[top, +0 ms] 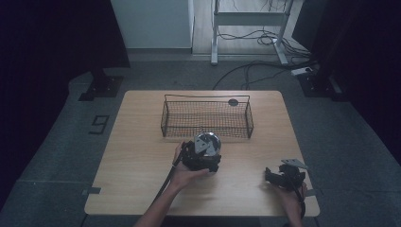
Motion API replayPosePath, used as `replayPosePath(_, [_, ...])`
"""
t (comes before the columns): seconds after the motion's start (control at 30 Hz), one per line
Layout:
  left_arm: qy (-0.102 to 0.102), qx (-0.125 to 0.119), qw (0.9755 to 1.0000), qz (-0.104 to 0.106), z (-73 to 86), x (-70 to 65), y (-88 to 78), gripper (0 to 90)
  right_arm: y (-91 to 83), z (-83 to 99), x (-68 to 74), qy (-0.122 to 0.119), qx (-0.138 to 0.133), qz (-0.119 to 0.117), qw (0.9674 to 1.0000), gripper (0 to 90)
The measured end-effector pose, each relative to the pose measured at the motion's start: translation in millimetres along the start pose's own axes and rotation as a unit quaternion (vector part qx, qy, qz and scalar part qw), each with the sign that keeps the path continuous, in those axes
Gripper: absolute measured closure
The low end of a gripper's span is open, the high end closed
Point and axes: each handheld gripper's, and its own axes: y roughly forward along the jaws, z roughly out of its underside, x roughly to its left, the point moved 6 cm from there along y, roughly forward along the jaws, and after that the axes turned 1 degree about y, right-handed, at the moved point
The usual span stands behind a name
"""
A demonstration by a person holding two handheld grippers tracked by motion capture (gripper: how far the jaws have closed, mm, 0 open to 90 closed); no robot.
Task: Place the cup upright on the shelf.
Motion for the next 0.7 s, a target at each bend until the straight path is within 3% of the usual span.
replayPosePath(0.33, [0.009, -0.017, 0.9997, 0.017, -3.9, -5.1, -6.1, 4.3, 0.0, -0.1, 0.0, 0.0, 0.0, 0.0, 1.0, 6.7])
replayPosePath(0.7, [-0.002, -0.017, 0.9998, 0.005, -10.4, 3.9, -15.2, 4.3, 0.0, -0.1, 0.0, 0.0, 0.0, 0.0, 1.0, 6.7])
